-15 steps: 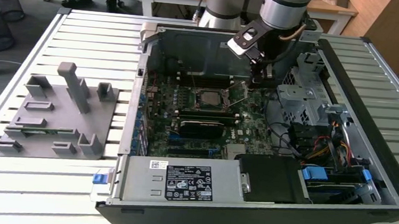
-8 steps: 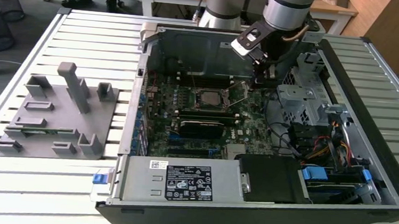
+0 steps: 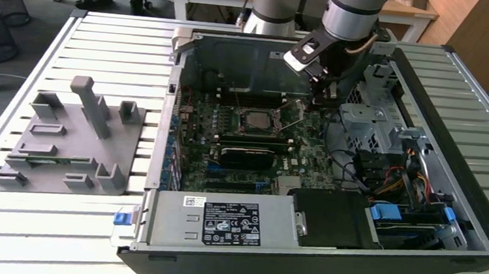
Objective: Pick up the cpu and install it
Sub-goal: 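Close the cpu cover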
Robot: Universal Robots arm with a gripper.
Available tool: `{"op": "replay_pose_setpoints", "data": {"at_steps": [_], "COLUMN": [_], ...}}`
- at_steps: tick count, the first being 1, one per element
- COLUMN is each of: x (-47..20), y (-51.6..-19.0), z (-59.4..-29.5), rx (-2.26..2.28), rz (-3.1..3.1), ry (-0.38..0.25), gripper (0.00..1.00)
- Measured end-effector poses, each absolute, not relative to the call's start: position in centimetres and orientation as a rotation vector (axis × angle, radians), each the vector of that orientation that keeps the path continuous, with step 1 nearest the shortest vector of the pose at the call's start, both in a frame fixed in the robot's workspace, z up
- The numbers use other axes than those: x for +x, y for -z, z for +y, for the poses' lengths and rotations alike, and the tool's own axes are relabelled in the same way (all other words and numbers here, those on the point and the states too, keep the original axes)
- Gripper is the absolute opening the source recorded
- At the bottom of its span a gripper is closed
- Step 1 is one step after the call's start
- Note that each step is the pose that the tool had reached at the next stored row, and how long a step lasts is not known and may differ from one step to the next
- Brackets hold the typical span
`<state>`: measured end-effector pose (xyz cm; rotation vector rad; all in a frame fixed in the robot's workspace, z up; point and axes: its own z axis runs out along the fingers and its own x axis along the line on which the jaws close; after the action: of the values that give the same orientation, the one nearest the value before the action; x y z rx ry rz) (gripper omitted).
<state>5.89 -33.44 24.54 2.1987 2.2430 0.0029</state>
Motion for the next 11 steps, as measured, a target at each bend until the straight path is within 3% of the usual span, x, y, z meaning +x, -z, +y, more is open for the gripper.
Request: {"op": "replay_pose_setpoints", "data": {"at_steps": [11], "x": [5.82], "y": [-23.7], "z": [-33.41], "rx": [2.199], "rz": [2.244], "ry": [-0.001], "gripper": [0.11]}}
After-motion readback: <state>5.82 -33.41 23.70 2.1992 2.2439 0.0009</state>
